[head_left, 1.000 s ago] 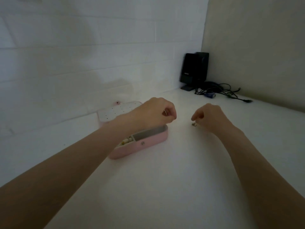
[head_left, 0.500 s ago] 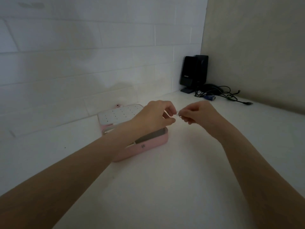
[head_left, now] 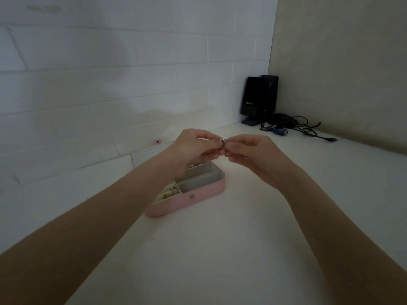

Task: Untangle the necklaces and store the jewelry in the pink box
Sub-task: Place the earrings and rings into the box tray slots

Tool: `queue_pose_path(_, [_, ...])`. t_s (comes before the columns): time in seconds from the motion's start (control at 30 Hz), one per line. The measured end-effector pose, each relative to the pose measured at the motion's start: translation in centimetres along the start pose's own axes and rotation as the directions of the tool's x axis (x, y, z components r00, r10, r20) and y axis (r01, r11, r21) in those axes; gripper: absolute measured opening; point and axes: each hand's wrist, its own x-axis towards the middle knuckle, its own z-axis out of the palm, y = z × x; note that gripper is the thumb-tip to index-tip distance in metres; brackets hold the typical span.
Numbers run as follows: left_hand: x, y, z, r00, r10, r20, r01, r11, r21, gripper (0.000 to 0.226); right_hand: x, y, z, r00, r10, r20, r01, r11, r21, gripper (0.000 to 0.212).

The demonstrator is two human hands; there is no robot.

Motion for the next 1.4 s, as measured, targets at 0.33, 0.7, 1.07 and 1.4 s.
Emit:
queue_pose_path(0.33, [-1.4,0.3,-3.1,0.993,0.115,-0.03,-0.103,0.955,0.279,0.009,1.1,-0.2,3.7,0.997,-0.069,-0.022,0.069,0.998,-0.012,0.009])
queue_pose_path(0.7, [-4.0,-0.7,-11.3,0.991,0.112,0.068,-0.13,0.783,0.608,0.003,3.3,-1.2,8.7,0.936,0.112,0.333,0.055,0.89,-0.453,0.01])
queue_pose_path(1.07, [-3.9,-1.6,-12.9,0.985,0.066,0.16,-0.157,0.735,0.66,0.008,3.3,-1.8,10.2,0.855,0.301,0.422,0.103,0.699,-0.707,0.012])
queue_pose_path(1.4, [-3.9,-1.7,-11.6,0.979,0.001,0.202,-0.157,0.632,0.759,0.009,2.9,-2.2,10.3,0.803,0.417,0.427,0.099,0.612,-0.784,0.014])
